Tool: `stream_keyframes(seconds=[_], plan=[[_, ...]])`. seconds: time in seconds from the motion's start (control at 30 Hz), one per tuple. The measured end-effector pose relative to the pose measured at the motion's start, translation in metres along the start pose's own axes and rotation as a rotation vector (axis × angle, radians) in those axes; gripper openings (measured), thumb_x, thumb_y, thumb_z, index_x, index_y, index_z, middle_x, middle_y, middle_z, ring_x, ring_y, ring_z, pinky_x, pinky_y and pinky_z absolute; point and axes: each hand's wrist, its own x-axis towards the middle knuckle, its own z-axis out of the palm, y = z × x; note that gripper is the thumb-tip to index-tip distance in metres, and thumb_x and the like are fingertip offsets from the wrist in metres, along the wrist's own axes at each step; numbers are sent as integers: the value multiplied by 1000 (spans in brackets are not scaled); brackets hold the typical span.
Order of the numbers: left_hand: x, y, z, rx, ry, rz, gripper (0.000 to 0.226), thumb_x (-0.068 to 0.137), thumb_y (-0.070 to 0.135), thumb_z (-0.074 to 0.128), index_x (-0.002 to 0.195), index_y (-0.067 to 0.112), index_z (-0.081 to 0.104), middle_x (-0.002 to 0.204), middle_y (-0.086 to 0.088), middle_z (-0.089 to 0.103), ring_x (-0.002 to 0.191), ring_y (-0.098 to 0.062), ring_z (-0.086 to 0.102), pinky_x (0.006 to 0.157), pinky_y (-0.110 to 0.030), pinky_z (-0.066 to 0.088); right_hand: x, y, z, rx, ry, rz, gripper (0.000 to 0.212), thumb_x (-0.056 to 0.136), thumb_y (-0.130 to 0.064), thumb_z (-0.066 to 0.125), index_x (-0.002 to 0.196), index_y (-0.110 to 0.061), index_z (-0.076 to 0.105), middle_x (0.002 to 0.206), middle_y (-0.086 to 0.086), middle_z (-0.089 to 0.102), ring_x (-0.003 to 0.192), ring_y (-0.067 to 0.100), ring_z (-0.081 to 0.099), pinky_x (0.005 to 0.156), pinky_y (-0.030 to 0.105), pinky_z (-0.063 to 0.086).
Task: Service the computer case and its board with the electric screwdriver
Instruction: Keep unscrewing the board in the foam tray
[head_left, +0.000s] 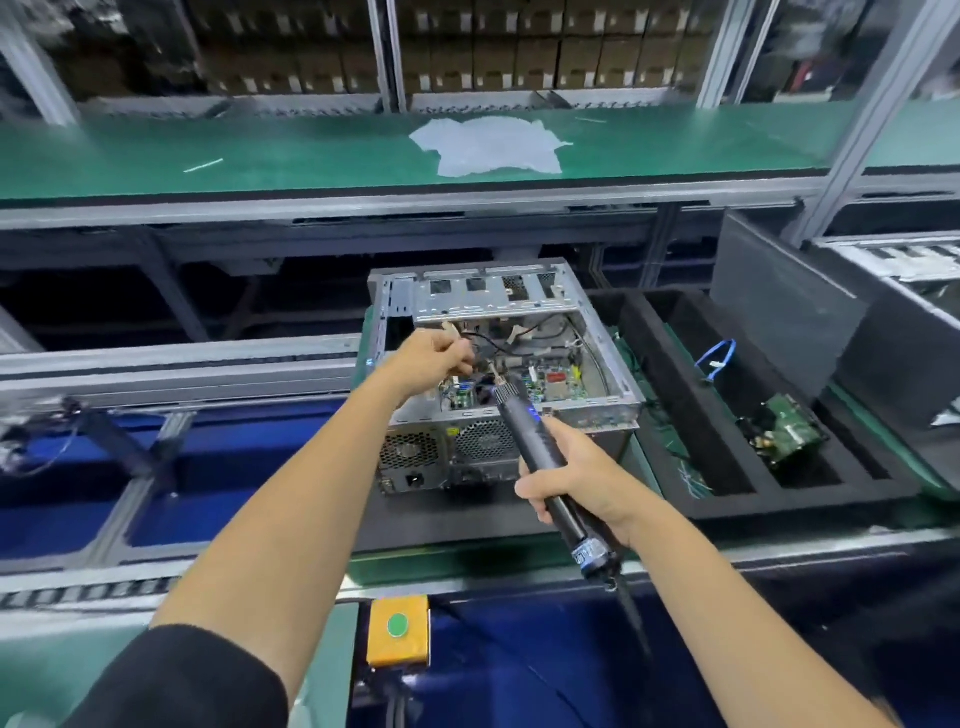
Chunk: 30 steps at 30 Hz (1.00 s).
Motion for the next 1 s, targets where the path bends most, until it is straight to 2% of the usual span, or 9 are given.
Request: stream_keyframes(seconds=[0.07,0.13,0.23,0.33,0.43,0.5,0.63,0.8,1.0], plan=[[-4,-4,0,243,-61,44,32,98,29,46,76,22,70,79,0,70,60,-11,55,60,-24,45,-5,6,7,-49,-11,-11,53,70,-1,72,114,-18,49,76,3,59,51,21,53,51,31,48],[-11,-8,3,377,-141,35,38,99,31,44,68,26,66,64,-4,61,54,-16,44,59,-30,40,-9,15,13,-55,-15,12,58,68,-2,72,119,-18,50,76,1,59,52,21,53,51,31,48],[-23,-15,6,352,-145,-25,40,98,31,45,63,16,56,53,-3,39,50,-18,33,60,-29,33,-15,27,22,-43,-38,47,65,67,-2,72,125,-18,48,78,3,58,52,21,53,50,31,48],[-30,-17,12,474,-166,-28,40,97,28,43,60,15,40,60,-2,37,59,-19,37,76,-32,30,-17,35,29,-44,-54,83,67,66,-3,72,126,-15,46,81,6,56,51,21,52,50,31,47],[-33,-13,13,473,-183,-33,42,99,26,40,59,18,29,58,1,32,57,-17,32,72,-31,31,-19,41,34,-69,-57,119,70,70,-1,72,131,-15,42,84,7,56,52,19,54,52,31,48],[-33,-13,10,437,-204,-60,42,99,28,40,60,16,32,55,2,31,54,-17,29,68,-30,34,-19,43,38,-85,-55,131,73,72,1,71,135,-16,39,84,6,57,53,18,55,52,31,49],[-37,-14,6,339,-192,-76,36,99,26,39,79,11,65,47,6,36,42,-9,30,52,-22,31,-19,45,43,-94,-31,140,75,74,3,70,139,-15,37,83,5,58,53,19,56,52,31,49],[-40,-15,8,333,-154,-43,31,98,24,41,73,10,51,52,-1,28,46,-13,24,63,-28,30,-16,46,47,-80,1,141,71,76,4,70,137,-17,40,81,4,58,53,18,56,52,29,50],[-40,-16,7,321,-157,-28,29,99,25,41,75,11,52,61,-8,35,50,-15,26,54,-24,26,-14,48,50,-61,25,140,60,78,7,68,128,-15,44,77,4,58,53,19,54,52,30,49]])
